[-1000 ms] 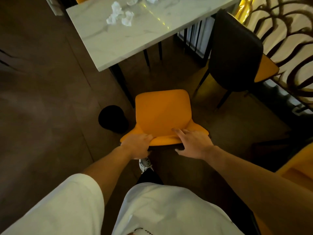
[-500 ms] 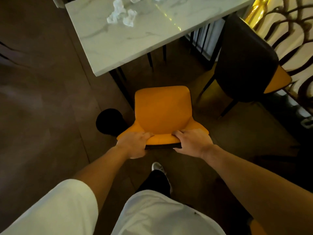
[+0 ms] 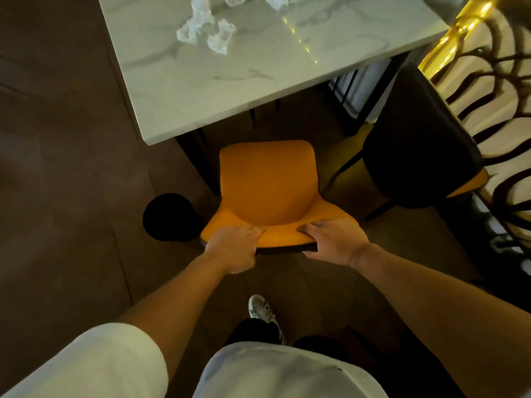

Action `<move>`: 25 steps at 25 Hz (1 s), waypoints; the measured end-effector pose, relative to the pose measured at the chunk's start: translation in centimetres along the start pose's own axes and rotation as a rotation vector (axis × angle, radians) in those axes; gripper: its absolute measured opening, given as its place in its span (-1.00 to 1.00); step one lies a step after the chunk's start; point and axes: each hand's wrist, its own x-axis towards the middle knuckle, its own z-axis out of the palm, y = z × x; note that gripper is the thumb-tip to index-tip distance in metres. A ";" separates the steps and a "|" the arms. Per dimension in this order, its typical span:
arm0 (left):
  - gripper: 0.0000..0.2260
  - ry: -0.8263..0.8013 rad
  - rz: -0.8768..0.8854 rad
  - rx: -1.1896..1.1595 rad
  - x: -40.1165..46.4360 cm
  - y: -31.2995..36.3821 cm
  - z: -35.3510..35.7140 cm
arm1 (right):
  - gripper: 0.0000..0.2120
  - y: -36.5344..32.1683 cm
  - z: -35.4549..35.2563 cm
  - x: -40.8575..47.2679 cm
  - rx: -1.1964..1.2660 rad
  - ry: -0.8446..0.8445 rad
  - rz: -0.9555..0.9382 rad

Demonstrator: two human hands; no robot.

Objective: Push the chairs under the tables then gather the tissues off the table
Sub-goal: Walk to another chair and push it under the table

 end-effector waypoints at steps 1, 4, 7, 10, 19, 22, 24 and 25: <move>-0.38 0.007 -0.002 -0.018 0.4 0.1 -0.1 | -0.48 0.5 -0.3 0.3 -0.001 0.001 -0.008; -0.39 0.021 -0.045 -0.050 0.8 0.9 -0.7 | -0.49 1.7 -0.9 0.8 -0.011 -0.014 -0.036; -0.41 0.031 -0.075 -0.103 1.4 1.4 -1.1 | -0.49 2.9 -1.4 1.5 0.002 -0.039 -0.078; -0.42 0.040 -0.139 -0.118 1.8 2.1 -1.1 | -0.47 4.0 -1.8 2.0 -0.003 -0.086 -0.133; -0.41 0.057 -0.360 -0.263 4.8 6.8 -2.4 | -0.49 10.0 -4.6 3.7 -0.040 -0.126 -0.311; -0.37 0.044 -0.332 -0.234 6.2 6.4 -3.1 | -0.50 11.4 -5.1 4.9 -0.032 -0.117 -0.350; -0.35 0.028 -0.295 -0.195 7.3 5.7 -3.9 | -0.51 12.1 -5.3 5.9 -0.012 -0.098 -0.361; -0.35 0.031 -0.285 -0.185 7.7 5.3 -4.1 | -0.52 12.5 -5.4 6.5 0.000 -0.094 -0.367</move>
